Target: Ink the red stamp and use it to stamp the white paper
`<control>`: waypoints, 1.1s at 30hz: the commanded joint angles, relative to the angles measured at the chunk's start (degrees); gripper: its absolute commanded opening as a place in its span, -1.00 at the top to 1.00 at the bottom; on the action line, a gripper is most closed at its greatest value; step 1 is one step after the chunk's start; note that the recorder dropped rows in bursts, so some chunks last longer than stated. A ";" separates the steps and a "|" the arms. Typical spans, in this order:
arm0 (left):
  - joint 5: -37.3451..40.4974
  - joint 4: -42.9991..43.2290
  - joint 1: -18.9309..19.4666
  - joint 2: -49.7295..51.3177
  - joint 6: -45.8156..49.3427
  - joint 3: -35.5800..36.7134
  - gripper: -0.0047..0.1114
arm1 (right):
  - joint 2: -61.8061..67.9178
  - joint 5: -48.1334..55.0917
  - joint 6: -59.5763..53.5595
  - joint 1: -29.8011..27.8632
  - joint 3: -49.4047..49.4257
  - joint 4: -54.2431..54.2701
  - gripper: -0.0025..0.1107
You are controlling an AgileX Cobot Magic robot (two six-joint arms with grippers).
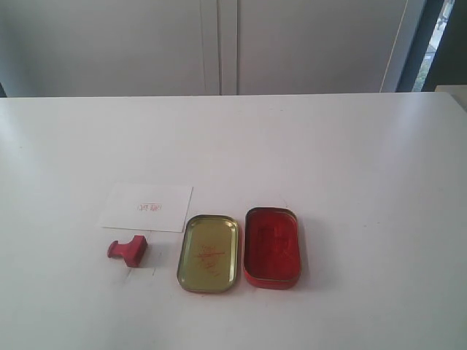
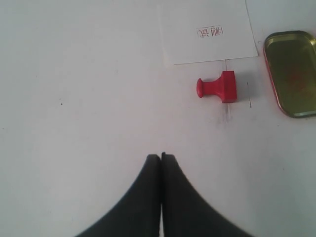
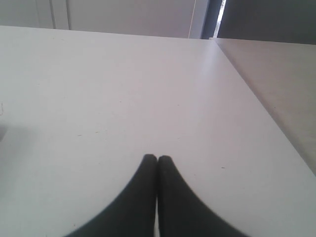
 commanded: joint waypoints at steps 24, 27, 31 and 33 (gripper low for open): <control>0.21 2.77 8.27 -17.88 0.00 7.59 0.92 | -0.36 -0.81 0.01 -0.18 0.32 -0.47 0.96; -4.32 3.79 8.76 -22.89 0.00 12.57 0.92 | -0.36 -0.81 0.01 -0.18 0.32 -0.47 0.96; -14.53 4.40 8.76 -28.14 0.00 20.54 0.92 | -0.36 -0.81 0.01 -0.18 0.32 -0.47 0.96; -17.39 4.98 8.76 -30.81 0.00 24.29 0.92 | -0.36 -0.81 0.01 -0.18 0.32 -0.47 0.96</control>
